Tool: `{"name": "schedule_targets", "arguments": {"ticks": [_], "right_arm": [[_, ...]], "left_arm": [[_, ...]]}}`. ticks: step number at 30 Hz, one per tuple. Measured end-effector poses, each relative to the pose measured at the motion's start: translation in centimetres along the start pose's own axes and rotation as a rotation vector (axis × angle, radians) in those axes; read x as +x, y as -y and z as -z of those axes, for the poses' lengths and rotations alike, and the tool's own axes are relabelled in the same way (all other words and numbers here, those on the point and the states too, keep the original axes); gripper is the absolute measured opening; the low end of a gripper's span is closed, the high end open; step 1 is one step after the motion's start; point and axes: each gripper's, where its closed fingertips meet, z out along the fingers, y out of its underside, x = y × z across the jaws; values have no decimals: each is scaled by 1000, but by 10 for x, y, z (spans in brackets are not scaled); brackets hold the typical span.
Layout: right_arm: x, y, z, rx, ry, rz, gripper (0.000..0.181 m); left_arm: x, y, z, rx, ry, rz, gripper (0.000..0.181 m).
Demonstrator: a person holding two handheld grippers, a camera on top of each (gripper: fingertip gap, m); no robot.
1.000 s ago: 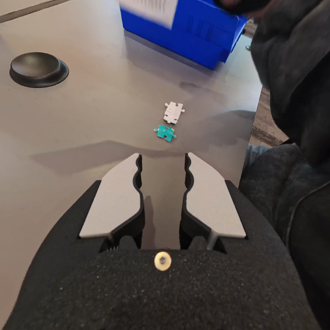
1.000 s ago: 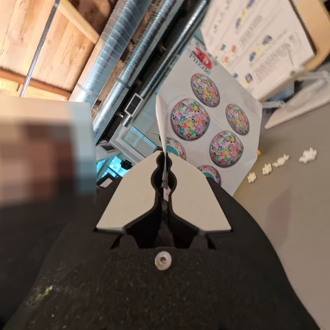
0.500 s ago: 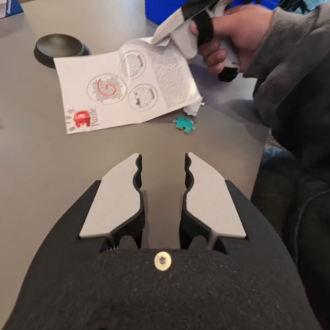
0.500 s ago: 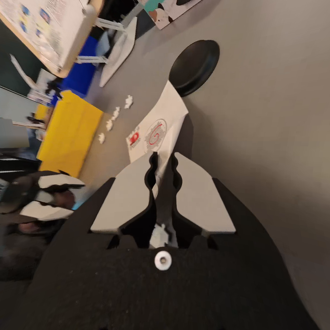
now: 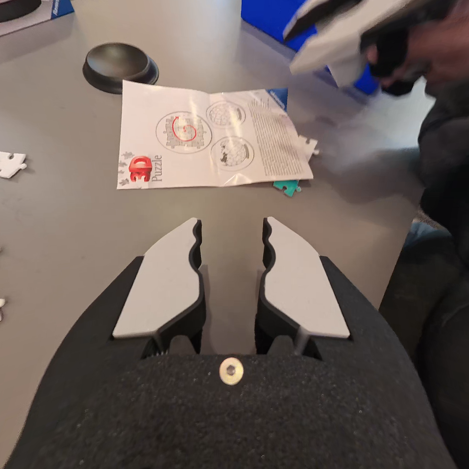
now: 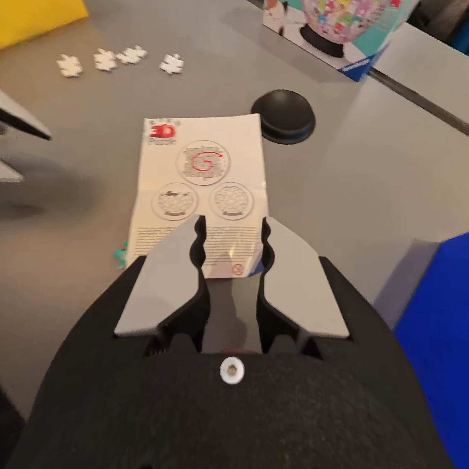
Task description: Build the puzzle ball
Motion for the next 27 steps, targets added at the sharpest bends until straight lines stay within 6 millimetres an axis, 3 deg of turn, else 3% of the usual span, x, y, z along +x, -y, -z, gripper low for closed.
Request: {"name": "schedule_targets", "arguments": {"ticks": [3,7,14,22,27], "right_arm": [[-25,-6,5,57,97,-21,41],[-32,-22,5,63,82,49,38],[-47,-17,-8,101,203,-20,30],[-59,-12,-14,113,224,8,28],[-73,-11,-13,106,204,65,28]], "left_arm": [[1,6,-5,29,-13,36,45],[-4,10,-16,34,13,59,43],[-9,11,-30,-8,54,24,43],[-27,19,-21,72,252,45,44],[-35,23,-7,199,376,186,63]]}}
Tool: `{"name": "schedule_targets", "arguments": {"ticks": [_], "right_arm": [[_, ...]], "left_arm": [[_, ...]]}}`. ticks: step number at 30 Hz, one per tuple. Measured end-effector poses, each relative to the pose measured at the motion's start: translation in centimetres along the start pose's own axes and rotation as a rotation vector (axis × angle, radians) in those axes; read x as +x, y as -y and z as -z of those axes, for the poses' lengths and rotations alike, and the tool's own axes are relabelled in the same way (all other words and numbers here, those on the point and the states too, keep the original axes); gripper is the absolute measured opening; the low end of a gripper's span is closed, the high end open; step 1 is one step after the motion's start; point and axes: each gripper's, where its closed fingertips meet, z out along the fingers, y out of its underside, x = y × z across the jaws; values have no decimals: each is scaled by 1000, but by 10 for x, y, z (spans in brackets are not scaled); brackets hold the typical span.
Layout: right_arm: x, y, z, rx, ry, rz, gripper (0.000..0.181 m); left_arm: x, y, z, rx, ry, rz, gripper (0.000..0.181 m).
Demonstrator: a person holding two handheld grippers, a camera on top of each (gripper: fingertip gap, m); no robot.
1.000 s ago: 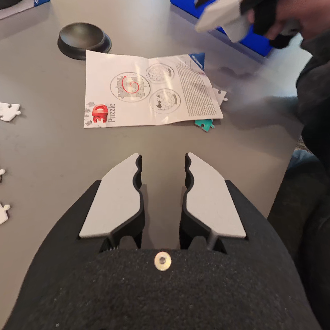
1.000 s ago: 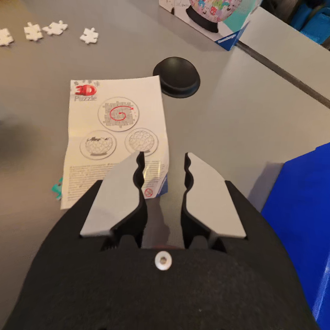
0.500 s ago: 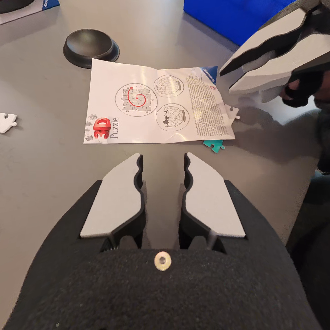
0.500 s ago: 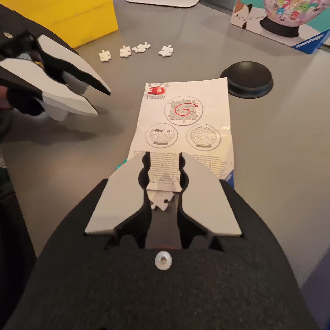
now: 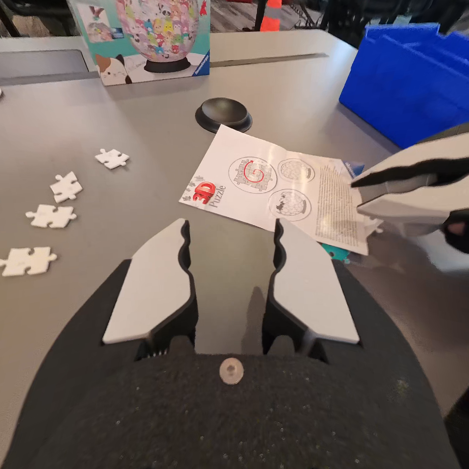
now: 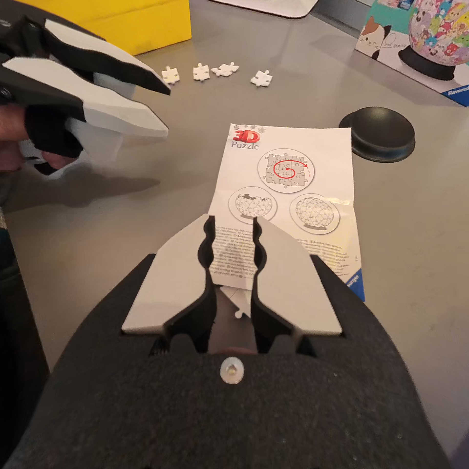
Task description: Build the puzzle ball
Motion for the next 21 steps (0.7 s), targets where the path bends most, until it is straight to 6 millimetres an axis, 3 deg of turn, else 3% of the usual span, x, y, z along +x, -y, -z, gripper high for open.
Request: {"name": "schedule_targets", "arguments": {"ticks": [3,7,9,13,16,21], "right_arm": [[-8,0,2,2,-32,-8,28],[-25,-1,7,54,-63,-98,28],[-34,-3,7,49,-60,-59,28],[-33,-3,7,16,-105,42,28],[-35,-2,9,30,-92,24,27],[-34,-2,10,28,-101,34,27]], "left_arm": [[-3,-1,9,14,41,89,67],[-26,2,30,97,240,123,63],[-31,3,34,105,285,112,62],[-37,-2,35,71,304,123,44],[-38,-6,35,51,269,172,20],[-46,-7,37,56,268,211,18]]}}
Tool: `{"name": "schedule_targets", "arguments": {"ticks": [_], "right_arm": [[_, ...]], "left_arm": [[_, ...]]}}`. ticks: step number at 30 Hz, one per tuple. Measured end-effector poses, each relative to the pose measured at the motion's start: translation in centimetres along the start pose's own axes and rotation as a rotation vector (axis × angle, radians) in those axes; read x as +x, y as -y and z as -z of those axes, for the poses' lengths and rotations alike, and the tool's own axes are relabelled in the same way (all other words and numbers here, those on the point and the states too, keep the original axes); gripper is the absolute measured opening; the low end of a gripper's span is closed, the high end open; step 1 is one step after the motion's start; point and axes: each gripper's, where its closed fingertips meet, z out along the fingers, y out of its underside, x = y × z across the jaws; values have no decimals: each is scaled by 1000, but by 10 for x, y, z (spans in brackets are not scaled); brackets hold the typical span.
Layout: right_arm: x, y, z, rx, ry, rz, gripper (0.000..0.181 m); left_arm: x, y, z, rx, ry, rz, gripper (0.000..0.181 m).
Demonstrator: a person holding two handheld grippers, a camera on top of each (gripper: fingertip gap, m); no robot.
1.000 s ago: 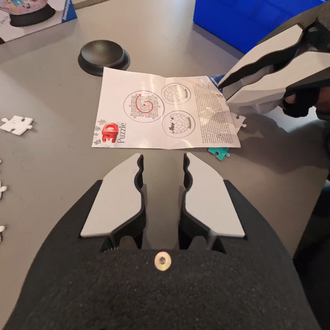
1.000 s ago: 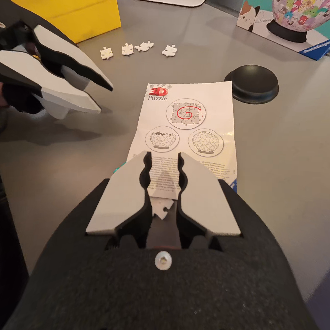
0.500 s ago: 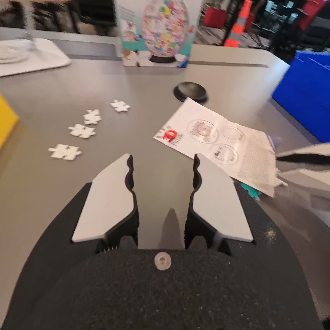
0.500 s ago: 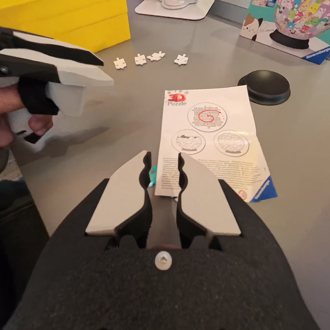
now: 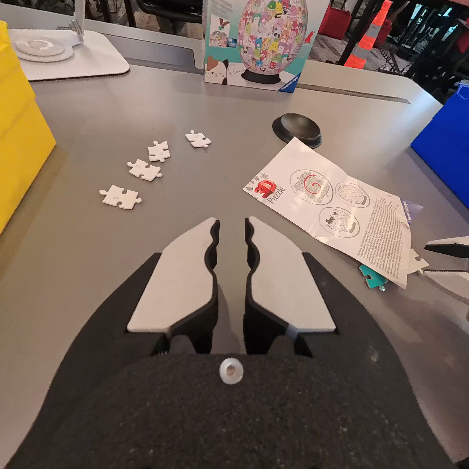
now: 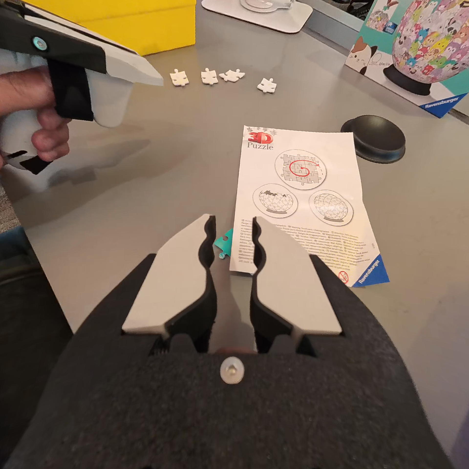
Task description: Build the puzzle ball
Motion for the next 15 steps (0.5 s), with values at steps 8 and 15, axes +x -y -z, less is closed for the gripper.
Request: {"name": "schedule_targets", "arguments": {"ticks": [8,15], "right_arm": [[2,-3,0,-7,5,-10,26],[4,-4,0,-13,0,-7,26]], "left_arm": [[0,-1,-2,-6,-4,-20,1],[4,-4,-4,-20,-23,-31,0]]}}
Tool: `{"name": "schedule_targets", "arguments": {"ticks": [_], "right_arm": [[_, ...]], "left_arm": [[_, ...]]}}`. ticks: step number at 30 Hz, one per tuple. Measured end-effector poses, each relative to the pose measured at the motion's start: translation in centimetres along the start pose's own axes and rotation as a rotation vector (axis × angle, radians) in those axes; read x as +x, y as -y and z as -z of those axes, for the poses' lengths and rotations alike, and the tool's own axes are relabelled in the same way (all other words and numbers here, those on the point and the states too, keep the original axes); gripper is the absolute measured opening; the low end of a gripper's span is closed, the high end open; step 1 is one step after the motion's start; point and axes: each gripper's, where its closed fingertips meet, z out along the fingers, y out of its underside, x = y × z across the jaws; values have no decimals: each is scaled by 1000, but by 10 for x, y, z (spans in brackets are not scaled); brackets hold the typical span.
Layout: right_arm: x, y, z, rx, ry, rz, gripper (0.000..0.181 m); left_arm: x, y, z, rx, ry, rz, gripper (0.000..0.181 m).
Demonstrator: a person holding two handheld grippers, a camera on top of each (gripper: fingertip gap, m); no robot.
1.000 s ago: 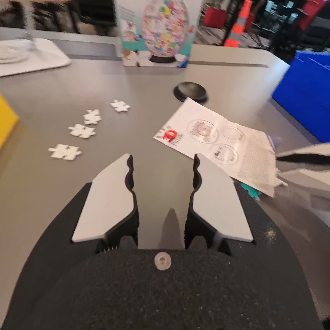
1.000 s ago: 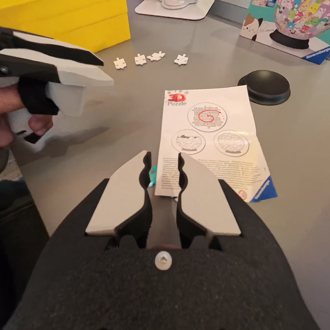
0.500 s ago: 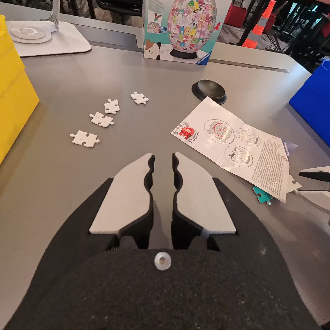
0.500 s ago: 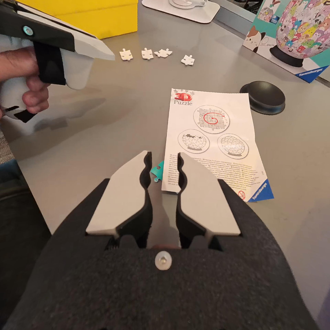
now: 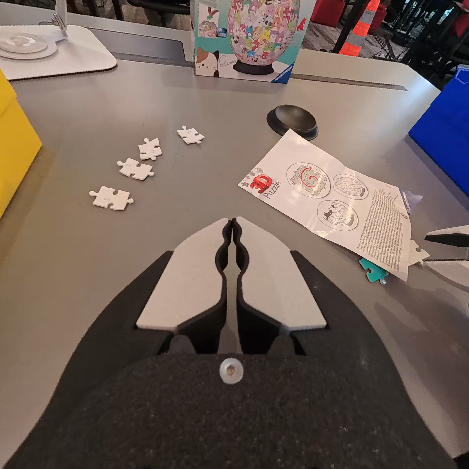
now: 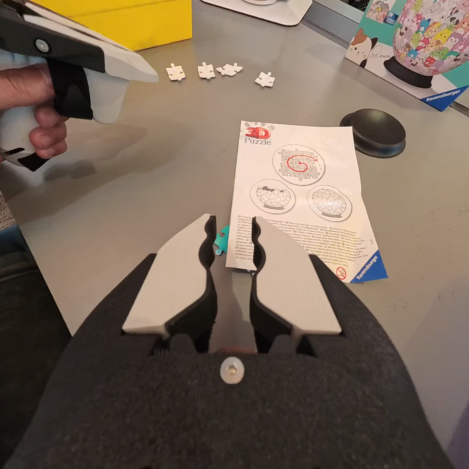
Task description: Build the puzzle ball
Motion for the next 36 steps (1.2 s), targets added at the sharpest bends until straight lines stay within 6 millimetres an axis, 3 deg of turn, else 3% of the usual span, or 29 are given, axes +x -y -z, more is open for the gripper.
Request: {"name": "schedule_targets", "arguments": {"ticks": [14,27,36], "right_arm": [[3,-2,3,-7,-7,0,25],[5,-5,3,-28,-16,18,26],[15,-9,5,-33,-32,3,26]], "left_arm": [[54,-13,-3,-44,-179,-51,0],[75,-26,7,-96,-255,-121,0],[74,-58,29,-152,-264,-92,0]]}}
